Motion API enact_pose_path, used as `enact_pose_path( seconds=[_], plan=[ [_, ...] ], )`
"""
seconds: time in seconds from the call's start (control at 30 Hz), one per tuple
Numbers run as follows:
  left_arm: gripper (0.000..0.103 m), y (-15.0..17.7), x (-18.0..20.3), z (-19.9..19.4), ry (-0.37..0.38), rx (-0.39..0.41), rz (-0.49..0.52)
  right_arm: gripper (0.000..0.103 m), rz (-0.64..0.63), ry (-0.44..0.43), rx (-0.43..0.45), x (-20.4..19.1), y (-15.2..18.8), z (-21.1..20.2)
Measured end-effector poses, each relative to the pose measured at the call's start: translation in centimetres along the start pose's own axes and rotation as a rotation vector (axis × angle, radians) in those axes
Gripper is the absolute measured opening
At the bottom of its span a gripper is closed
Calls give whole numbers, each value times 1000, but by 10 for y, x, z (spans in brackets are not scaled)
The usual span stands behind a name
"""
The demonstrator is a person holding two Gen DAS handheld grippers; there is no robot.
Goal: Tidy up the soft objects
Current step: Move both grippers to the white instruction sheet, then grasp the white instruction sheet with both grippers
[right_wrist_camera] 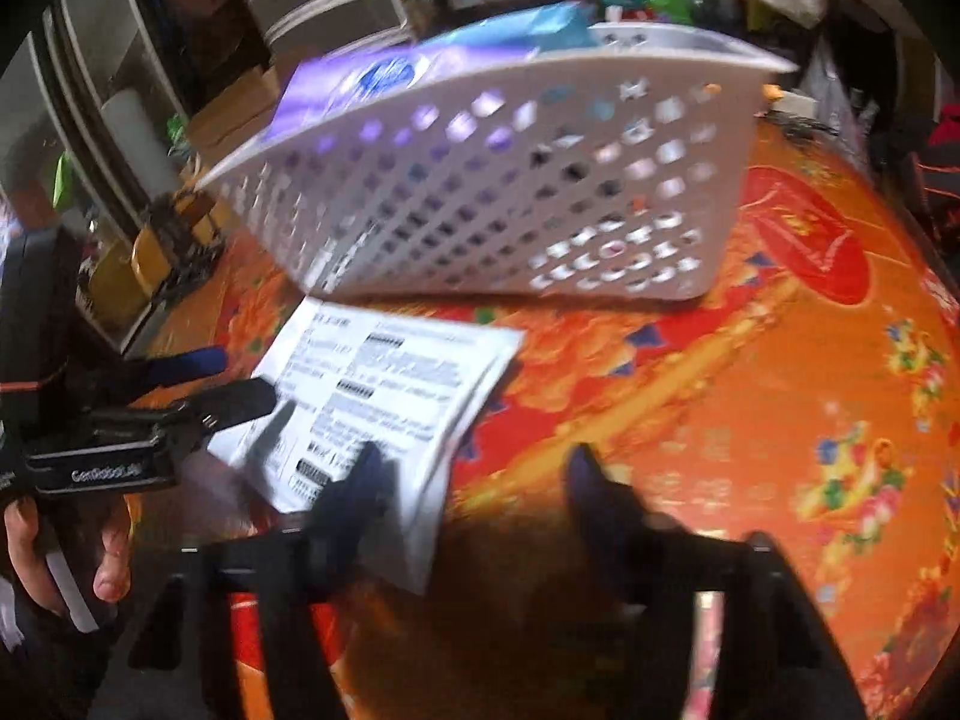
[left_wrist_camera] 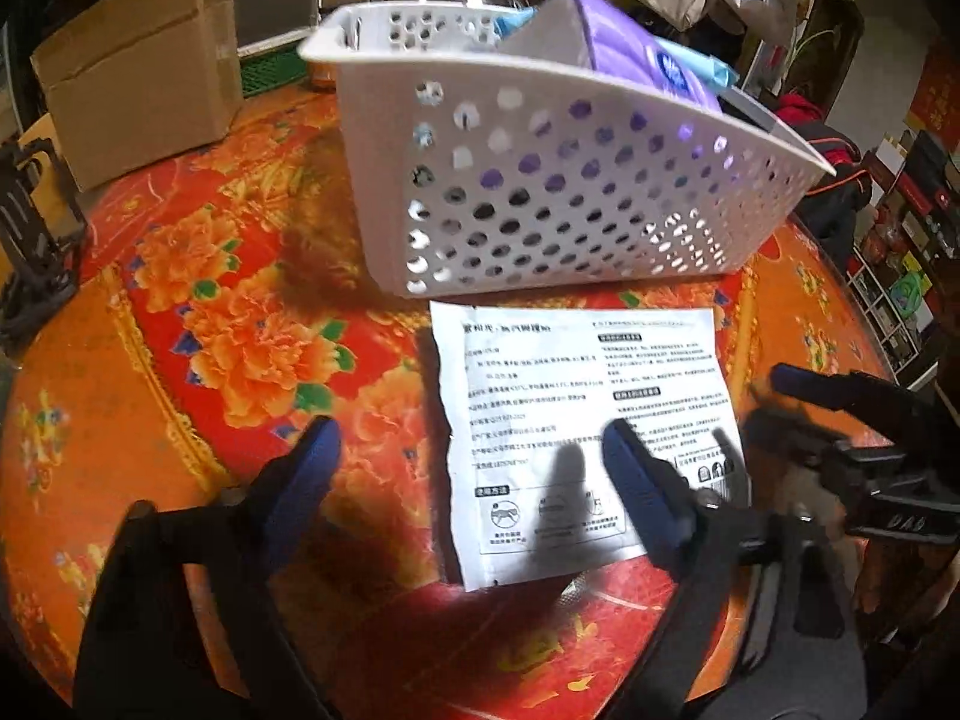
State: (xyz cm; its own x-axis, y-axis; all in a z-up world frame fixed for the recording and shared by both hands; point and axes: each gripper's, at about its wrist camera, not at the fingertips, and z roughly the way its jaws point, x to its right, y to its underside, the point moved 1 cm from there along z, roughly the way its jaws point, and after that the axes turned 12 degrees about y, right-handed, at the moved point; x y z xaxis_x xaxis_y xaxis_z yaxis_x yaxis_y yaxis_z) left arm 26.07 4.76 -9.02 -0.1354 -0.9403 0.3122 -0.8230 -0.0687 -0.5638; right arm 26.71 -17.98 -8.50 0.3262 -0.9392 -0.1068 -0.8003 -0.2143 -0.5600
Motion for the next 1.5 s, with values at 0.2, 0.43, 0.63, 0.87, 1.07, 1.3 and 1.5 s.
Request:
enact_pose_path(
  seconds=[0.2,0.43,0.63,0.87,1.07,1.3,1.5],
  plan=[
    [57,0,-5,16,50,-30,-31,37,-39,-29,2,-20,2,4],
    [34,1,-1,19,127,-39,-36,37,-70,-37,6,-38,-3,10],
    [33,5,9,19,160,-45,-25,33,-94,-33,24,-49,-5,14],
    [32,7,8,17,185,-42,-48,26,-125,-15,53,-60,-3,16],
    [22,12,13,14,174,-27,-24,16,-152,14,82,-71,-3,11],
    [12,14,22,-3,159,41,1,14,-156,22,124,-71,0,-2],
    [12,16,38,-29,157,114,48,14,-165,37,198,-68,3,-33]
  ],
)
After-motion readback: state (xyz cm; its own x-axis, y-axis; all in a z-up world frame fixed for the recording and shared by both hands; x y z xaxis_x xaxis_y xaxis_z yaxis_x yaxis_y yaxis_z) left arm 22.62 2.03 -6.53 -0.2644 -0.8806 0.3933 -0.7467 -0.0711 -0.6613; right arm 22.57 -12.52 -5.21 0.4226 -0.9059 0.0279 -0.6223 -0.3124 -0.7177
